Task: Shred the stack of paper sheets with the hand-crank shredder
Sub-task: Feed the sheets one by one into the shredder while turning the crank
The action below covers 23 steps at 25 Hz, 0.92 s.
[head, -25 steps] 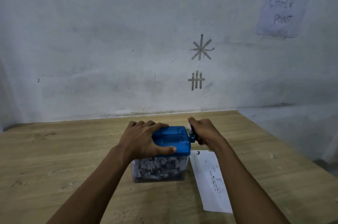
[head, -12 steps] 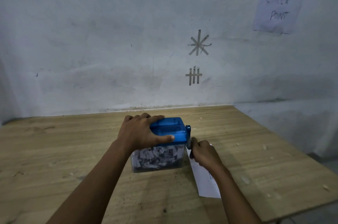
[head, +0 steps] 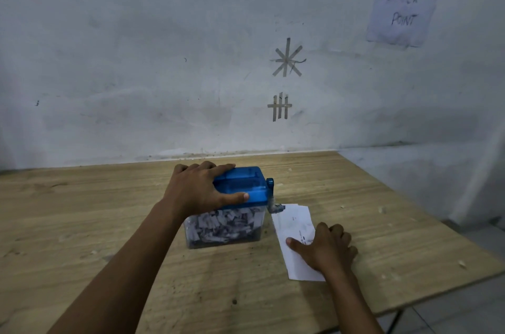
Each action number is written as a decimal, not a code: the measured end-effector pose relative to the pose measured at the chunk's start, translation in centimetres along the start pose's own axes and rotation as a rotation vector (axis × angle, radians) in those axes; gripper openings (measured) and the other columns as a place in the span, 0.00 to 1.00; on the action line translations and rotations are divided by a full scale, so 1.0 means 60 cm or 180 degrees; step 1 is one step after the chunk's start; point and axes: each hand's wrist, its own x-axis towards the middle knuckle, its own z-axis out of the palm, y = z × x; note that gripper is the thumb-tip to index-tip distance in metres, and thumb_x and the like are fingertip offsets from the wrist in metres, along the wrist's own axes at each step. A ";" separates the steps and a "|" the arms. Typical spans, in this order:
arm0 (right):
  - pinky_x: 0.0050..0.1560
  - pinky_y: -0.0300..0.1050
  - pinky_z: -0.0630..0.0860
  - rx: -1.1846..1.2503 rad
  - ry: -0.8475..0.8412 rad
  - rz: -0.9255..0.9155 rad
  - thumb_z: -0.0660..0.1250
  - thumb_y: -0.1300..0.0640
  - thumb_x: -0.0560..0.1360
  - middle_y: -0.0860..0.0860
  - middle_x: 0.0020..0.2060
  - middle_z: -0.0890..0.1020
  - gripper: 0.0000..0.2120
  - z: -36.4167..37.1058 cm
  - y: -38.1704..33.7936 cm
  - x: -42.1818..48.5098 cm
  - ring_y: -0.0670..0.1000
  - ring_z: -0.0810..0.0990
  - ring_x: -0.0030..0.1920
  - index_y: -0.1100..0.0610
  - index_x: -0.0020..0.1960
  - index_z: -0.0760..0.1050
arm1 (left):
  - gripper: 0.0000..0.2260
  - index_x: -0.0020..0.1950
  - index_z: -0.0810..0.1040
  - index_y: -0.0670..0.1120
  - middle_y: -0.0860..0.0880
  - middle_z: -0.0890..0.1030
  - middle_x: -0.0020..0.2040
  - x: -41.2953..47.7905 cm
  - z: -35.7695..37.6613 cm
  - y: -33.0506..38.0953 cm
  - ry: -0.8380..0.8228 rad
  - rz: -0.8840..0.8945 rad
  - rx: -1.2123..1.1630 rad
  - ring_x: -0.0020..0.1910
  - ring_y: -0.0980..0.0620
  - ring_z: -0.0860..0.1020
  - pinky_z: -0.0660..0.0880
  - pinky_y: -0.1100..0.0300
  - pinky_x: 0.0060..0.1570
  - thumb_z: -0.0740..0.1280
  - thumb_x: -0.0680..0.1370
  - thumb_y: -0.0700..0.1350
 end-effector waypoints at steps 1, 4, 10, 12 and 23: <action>0.66 0.54 0.65 0.0128 0.0027 0.0001 0.68 0.28 0.68 0.55 0.66 0.69 0.36 -0.002 0.001 0.002 0.58 0.66 0.69 0.52 0.64 0.68 | 0.52 0.79 0.59 0.64 0.55 0.74 0.70 0.000 0.001 0.001 0.0001 0.0010 0.0021 0.66 0.51 0.73 0.62 0.49 0.65 0.40 0.59 0.86; 0.57 0.50 0.70 0.0779 0.0073 -0.0039 0.75 0.38 0.69 0.52 0.57 0.75 0.29 -0.006 0.004 0.013 0.57 0.74 0.61 0.53 0.58 0.68 | 0.51 0.79 0.59 0.64 0.55 0.74 0.69 -0.001 -0.002 0.002 0.0010 0.0035 0.0065 0.66 0.51 0.73 0.62 0.50 0.64 0.40 0.60 0.85; 0.38 0.43 0.76 0.1892 0.0558 -0.0284 0.74 0.62 0.73 0.47 0.35 0.82 0.06 -0.013 0.023 0.022 0.47 0.82 0.38 0.55 0.39 0.79 | 0.50 0.79 0.62 0.61 0.53 0.72 0.71 -0.003 -0.004 0.005 0.0101 0.0195 0.0199 0.71 0.51 0.68 0.60 0.47 0.69 0.42 0.63 0.84; 0.35 0.38 0.72 0.2058 0.0500 -0.0394 0.75 0.63 0.73 0.46 0.34 0.83 0.07 -0.027 0.027 0.025 0.44 0.81 0.37 0.55 0.38 0.82 | 0.50 0.78 0.65 0.60 0.53 0.71 0.73 -0.002 -0.004 0.003 0.0158 0.0264 0.0205 0.72 0.51 0.67 0.59 0.46 0.70 0.43 0.63 0.84; 0.35 0.45 0.73 0.2822 0.0659 -0.0592 0.71 0.65 0.76 0.53 0.40 0.85 0.13 -0.102 0.017 0.027 0.50 0.85 0.43 0.54 0.49 0.68 | 0.52 0.76 0.69 0.57 0.55 0.76 0.69 0.006 -0.033 0.013 -0.0284 0.0356 -0.0136 0.63 0.53 0.75 0.68 0.52 0.62 0.48 0.60 0.86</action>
